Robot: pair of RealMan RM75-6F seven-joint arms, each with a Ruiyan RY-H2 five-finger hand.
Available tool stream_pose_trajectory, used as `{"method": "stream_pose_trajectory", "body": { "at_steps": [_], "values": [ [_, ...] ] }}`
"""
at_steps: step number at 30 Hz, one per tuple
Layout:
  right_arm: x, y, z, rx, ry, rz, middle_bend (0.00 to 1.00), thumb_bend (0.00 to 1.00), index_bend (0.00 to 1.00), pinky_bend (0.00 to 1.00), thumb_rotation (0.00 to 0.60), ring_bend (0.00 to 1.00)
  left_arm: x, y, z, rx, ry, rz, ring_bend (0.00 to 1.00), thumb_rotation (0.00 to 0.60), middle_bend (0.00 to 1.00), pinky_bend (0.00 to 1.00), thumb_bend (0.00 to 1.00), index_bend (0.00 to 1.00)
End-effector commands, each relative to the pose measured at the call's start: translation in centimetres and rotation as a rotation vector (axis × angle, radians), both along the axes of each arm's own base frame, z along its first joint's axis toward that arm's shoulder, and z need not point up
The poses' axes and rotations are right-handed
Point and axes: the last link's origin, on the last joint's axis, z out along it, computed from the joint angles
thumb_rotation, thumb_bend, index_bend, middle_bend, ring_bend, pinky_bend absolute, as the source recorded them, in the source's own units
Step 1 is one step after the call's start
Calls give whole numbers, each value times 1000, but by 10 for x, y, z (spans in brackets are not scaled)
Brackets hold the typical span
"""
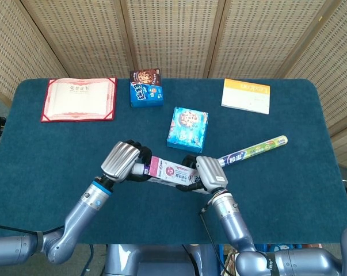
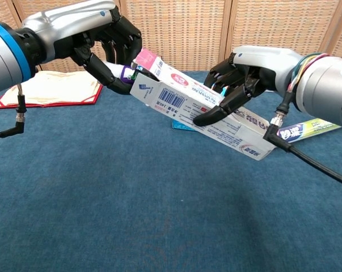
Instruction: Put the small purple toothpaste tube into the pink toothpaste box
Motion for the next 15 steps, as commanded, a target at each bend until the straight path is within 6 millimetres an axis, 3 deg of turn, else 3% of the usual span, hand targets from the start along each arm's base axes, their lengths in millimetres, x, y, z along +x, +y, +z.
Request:
{"method": "stream_pose_trajectory", "body": {
  "at_steps": [1, 4, 15],
  "values": [
    [0, 0, 0, -2, -1, 1, 552, 0, 590, 535, 600, 468, 2, -1, -2, 3, 3, -11, 383, 600, 484, 380, 312, 801],
    [1, 0, 1, -3, -2, 1, 554, 0, 591, 535, 600, 468, 3, -2, -4, 5, 17, -30, 304, 600, 386, 328, 311, 703],
    [-2, -2, 3, -8, -28, -20, 557, 0, 591, 535, 600, 473, 4, -5, -2, -6, 2, -45, 136, 600, 168, 186, 311, 488]
  ]
}}
